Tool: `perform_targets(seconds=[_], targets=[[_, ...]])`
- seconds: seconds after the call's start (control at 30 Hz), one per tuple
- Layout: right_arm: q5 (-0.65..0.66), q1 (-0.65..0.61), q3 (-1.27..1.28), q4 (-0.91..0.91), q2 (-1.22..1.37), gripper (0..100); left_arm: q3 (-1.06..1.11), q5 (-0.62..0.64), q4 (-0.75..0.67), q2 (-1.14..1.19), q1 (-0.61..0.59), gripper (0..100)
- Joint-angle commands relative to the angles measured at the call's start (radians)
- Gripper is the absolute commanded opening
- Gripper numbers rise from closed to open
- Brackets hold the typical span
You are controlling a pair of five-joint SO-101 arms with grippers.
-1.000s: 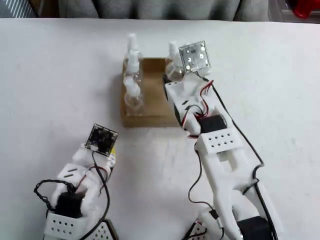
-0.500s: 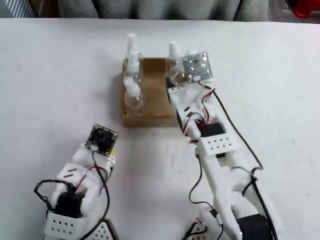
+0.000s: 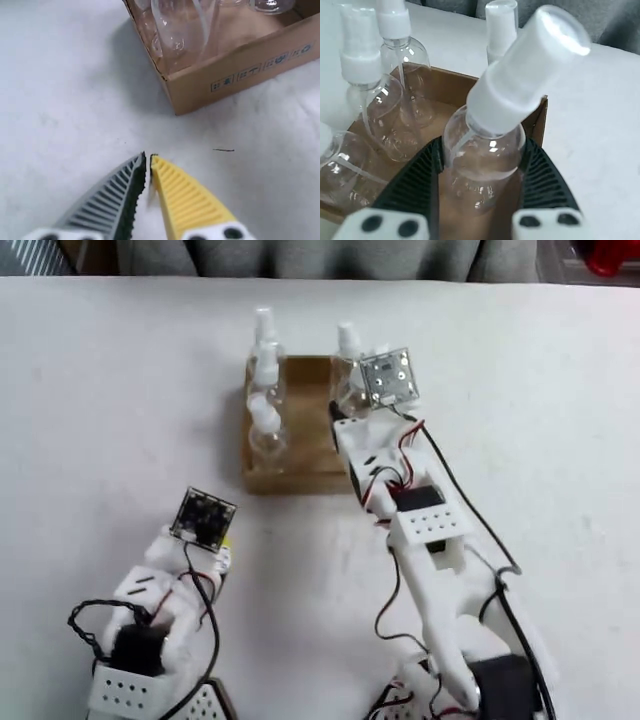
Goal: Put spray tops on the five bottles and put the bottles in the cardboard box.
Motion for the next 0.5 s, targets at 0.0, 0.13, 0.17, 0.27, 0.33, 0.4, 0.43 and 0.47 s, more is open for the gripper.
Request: perform_targets(seconds=[0.0,0.13,0.17,0.27,0.33,0.4,0.43,0.47], targets=[[0.009,0.008,-0.015,-0.077,0.036,1.5,-0.003,-0.008,-0.032,-0.001,-0.005,2],[0.009,0.008,-0.015,-0.087,0.051,1.5,-0.003,-0.008,-0.032,-0.001,-0.005,2],[0.009,0.008,-0.014,-0.087,0.054,1.5,-0.003,-0.008,-0.032,-0.001,-0.005,2],[0.011,0.007,0.006,-0.088,0.053,1.5,-0.003,-0.008,-0.032,-0.001,-0.005,2],[0.035,0.002,0.023,-0.088,0.05,1.5,-0.003,-0.008,-0.032,-0.001,-0.005,2],[0.078,0.001,0.034,-0.088,0.05,1.5,-0.003,-0.008,-0.032,-0.001,-0.005,2],[0.086,0.001,0.034,-0.088,0.05,1.5,-0.003,-0.008,-0.032,-0.001,-0.008,2],[0.084,0.001,0.034,-0.088,0.05,1.5,-0.003,-0.008,-0.032,-0.001,-0.008,2]])
